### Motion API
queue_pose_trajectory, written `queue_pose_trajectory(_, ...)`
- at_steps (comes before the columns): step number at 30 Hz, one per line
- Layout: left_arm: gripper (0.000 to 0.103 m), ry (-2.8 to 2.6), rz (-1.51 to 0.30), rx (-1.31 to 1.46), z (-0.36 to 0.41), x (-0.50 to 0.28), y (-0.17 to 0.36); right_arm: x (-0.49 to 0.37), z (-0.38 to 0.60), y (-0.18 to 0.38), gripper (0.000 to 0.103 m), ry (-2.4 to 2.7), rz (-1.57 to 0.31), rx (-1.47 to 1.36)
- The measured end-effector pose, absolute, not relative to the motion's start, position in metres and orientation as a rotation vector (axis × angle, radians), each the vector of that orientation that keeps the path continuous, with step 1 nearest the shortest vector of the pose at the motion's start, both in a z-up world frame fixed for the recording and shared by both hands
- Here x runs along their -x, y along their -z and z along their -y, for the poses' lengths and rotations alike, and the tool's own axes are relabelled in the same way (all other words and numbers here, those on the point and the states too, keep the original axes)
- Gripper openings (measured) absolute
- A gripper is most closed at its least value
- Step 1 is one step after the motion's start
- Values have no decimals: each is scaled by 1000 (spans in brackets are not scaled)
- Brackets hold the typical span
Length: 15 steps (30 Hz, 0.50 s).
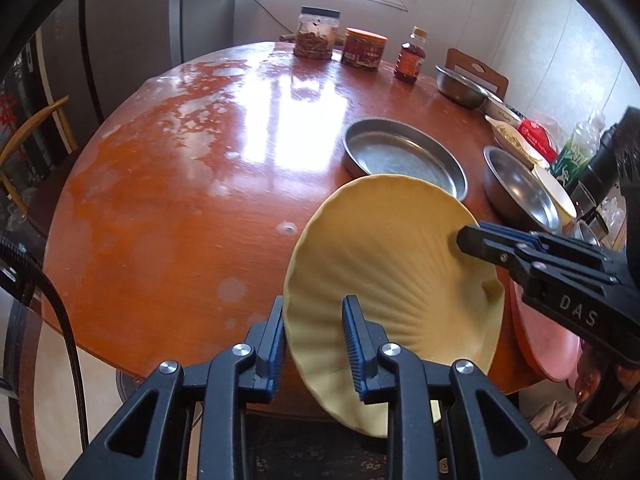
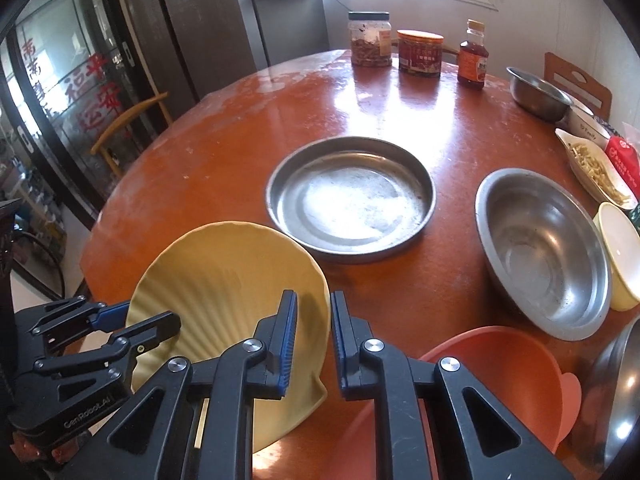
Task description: Organize plates and bowls
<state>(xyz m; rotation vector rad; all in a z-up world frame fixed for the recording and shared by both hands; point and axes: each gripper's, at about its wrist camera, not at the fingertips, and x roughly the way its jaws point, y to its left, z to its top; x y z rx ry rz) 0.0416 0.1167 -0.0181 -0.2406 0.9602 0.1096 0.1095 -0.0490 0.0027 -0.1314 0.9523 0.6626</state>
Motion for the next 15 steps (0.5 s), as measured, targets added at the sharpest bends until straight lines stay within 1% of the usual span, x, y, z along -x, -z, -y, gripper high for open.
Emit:
queue_pose_trajectory(9, 28, -201, -910, 273, -163, -33, 3, -95, 10, -15, 17, -701, -939, 64)
queue_pose_trajectory(15, 28, -248, -903, 284, -190, -36, 3, -97, -21, -17, 17, -693, -919, 54)
